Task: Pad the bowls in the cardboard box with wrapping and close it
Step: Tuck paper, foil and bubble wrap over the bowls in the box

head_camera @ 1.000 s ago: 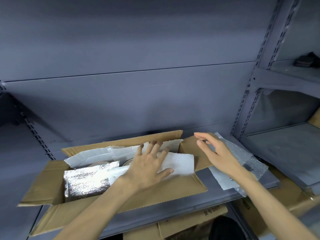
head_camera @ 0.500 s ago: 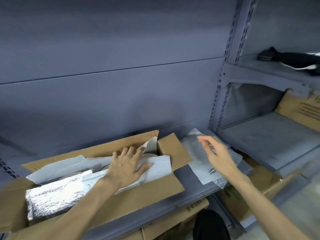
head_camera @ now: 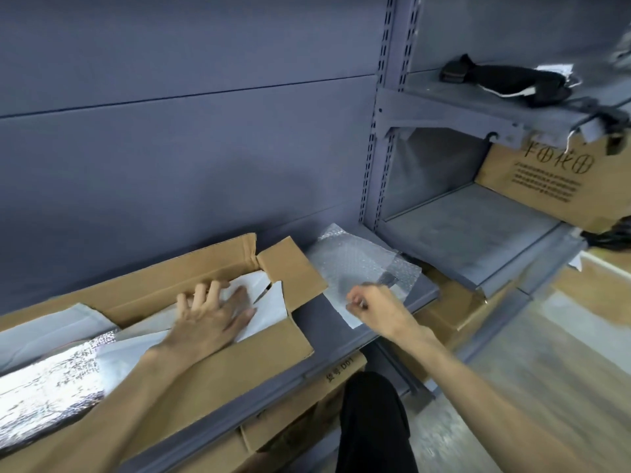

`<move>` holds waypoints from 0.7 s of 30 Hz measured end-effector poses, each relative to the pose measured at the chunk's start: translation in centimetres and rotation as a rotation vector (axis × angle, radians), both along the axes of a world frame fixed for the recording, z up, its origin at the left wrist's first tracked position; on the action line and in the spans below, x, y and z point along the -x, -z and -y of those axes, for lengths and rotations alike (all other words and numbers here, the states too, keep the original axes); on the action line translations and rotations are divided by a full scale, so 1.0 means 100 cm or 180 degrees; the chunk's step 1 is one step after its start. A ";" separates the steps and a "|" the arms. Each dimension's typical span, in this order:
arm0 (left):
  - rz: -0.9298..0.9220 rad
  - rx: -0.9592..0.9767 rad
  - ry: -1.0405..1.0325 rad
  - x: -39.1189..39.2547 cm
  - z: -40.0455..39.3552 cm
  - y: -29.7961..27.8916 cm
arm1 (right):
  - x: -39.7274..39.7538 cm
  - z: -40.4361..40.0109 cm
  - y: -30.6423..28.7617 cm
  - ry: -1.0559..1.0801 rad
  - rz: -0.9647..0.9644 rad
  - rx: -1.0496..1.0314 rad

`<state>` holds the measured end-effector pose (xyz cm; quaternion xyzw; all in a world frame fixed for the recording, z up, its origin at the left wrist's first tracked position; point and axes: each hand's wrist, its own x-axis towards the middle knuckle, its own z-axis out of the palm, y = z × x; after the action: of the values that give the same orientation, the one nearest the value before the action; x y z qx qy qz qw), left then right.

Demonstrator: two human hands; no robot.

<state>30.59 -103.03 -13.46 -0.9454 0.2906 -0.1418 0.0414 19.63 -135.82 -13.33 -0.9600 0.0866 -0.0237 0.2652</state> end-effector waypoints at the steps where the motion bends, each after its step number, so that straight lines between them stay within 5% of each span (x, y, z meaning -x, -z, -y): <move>1: -0.0281 -0.0034 -0.0103 -0.002 -0.001 0.002 | 0.001 -0.007 0.003 -0.0069 -0.0209 0.0182; 4: -0.0782 0.0016 -0.0307 -0.007 -0.005 0.011 | 0.000 -0.025 0.012 -0.0143 -0.0541 0.0735; 12: -0.0922 0.0036 -0.0305 0.000 -0.004 0.000 | -0.010 -0.042 0.014 -0.0252 -0.0483 0.1434; 21: -0.0856 0.0295 -0.0198 0.014 -0.001 -0.019 | -0.010 -0.042 0.012 -0.0006 -0.0173 0.0968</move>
<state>29.22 -102.89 -11.54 -0.9653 0.2572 -0.0258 -0.0372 20.67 -131.63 -14.50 -0.9895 0.0882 -0.0102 0.1143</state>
